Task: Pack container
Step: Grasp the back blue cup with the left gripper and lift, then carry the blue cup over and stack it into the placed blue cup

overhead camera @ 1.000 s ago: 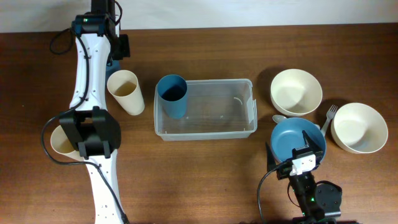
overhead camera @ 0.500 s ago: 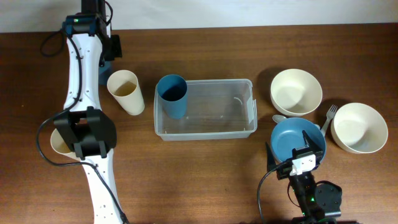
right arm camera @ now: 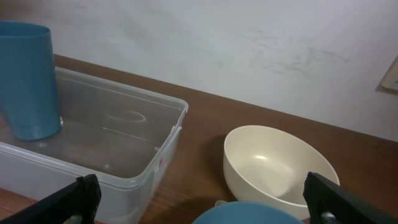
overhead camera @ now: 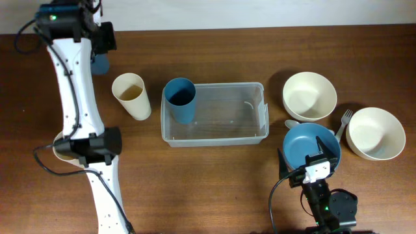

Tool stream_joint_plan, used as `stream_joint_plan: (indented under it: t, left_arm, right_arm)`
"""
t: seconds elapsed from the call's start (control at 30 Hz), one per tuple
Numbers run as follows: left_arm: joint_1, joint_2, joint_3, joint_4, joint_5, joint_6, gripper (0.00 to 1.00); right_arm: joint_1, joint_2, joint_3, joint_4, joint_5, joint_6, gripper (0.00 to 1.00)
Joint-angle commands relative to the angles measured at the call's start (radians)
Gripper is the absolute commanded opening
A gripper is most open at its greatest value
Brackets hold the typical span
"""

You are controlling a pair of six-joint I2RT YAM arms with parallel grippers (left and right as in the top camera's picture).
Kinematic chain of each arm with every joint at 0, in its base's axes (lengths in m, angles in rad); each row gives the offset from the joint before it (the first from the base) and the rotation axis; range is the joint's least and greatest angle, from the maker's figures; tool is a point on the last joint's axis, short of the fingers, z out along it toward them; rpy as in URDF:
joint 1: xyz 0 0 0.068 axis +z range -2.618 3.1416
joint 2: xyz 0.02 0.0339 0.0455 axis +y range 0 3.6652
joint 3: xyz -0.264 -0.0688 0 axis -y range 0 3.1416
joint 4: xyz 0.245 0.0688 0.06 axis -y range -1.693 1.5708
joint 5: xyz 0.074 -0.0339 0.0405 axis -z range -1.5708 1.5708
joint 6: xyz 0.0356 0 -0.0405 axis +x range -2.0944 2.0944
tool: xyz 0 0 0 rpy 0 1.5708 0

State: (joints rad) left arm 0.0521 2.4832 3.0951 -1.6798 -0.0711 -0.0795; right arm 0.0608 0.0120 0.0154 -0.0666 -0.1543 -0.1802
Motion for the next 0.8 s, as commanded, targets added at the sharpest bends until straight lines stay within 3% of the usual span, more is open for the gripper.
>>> stream_joint_plan:
  t: [0.0, 0.1, 0.5, 0.77]
  left_arm:
    - [-0.004, -0.082, 0.038, -0.008, 0.131, 0.006, 0.02]
    - [-0.027, -0.164, 0.038, -0.008, 0.236, 0.029, 0.02]
    - [-0.237, -0.413, 0.038, -0.008, 0.263, 0.122, 0.01]
    - [-0.397, -0.458, -0.053, -0.008, 0.262, 0.158, 0.01]
  right_arm:
    - [0.005, -0.008, -0.007, -0.004, 0.008, 0.004, 0.99]
    - [0.005, -0.008, -0.007, -0.003, 0.008, 0.004, 0.99]
    - [0.005, -0.008, -0.007, -0.004, 0.008, 0.004, 0.99]
    - [0.005, -0.008, -0.007, -0.004, 0.009, 0.004, 0.99]
